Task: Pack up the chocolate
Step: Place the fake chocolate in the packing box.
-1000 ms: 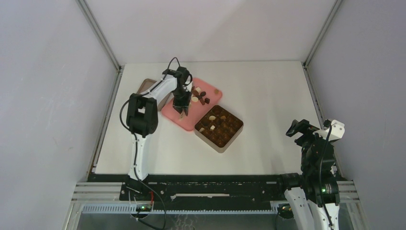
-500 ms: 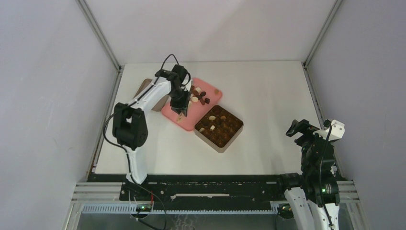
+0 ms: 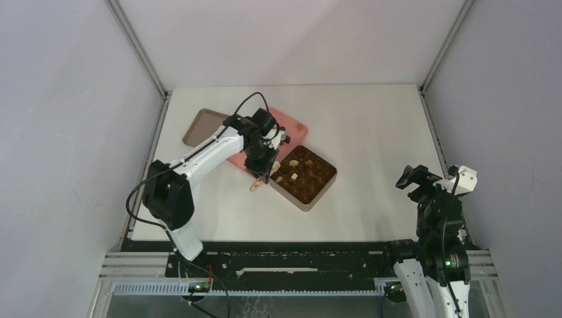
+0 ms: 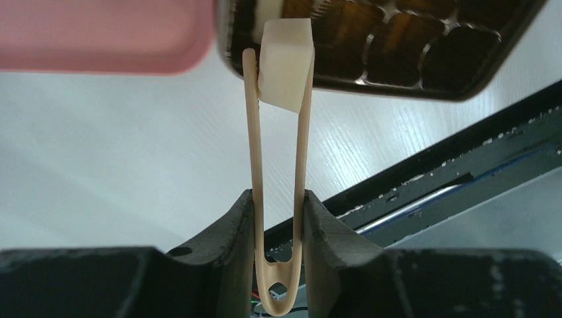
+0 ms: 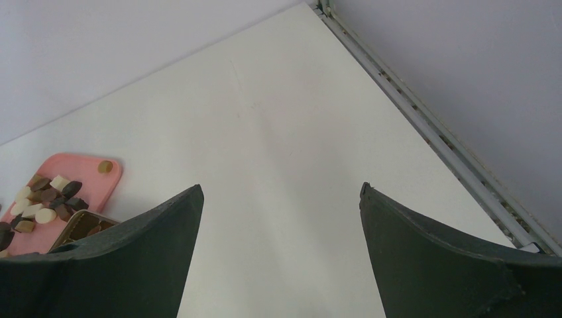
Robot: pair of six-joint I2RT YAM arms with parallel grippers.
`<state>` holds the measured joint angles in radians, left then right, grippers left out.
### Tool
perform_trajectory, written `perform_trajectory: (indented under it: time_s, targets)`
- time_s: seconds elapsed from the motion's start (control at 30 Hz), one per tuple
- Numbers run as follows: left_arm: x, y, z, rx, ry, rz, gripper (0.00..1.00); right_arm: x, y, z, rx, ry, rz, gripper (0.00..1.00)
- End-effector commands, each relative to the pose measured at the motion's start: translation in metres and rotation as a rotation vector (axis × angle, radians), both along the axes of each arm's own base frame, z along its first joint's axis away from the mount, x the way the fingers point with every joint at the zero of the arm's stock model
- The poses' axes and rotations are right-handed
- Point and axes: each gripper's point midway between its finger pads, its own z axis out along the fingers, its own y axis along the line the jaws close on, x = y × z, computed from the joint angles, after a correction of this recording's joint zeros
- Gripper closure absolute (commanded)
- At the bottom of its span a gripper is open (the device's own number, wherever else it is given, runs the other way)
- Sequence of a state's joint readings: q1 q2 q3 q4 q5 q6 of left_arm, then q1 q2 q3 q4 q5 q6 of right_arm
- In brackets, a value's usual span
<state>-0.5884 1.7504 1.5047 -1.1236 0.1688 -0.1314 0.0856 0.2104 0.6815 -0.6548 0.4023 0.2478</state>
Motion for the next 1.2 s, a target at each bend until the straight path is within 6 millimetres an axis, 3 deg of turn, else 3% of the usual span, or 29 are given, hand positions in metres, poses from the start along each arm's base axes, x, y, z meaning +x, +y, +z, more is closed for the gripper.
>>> perform_trajectory:
  time_s: [0.0,0.4,0.7,1.17]
  targets:
    - [-0.022,-0.018,0.011,-0.051,-0.018,-0.07,0.78,0.002,-0.001,0.008,-0.013,-0.034,0.002,0.04]
    - [-0.042,-0.04,-0.011,-0.025,0.033,-0.144,0.75,0.002,0.0,0.008,-0.013,-0.031,0.003,0.04]
    - [-0.046,-0.036,-0.027,0.019,0.065,-0.147,0.71,0.002,-0.001,0.008,-0.013,-0.03,0.002,0.04]
    - [-0.045,-0.036,-0.025,0.017,0.053,-0.15,0.59,0.003,0.002,0.008,-0.012,-0.029,0.019,0.03]
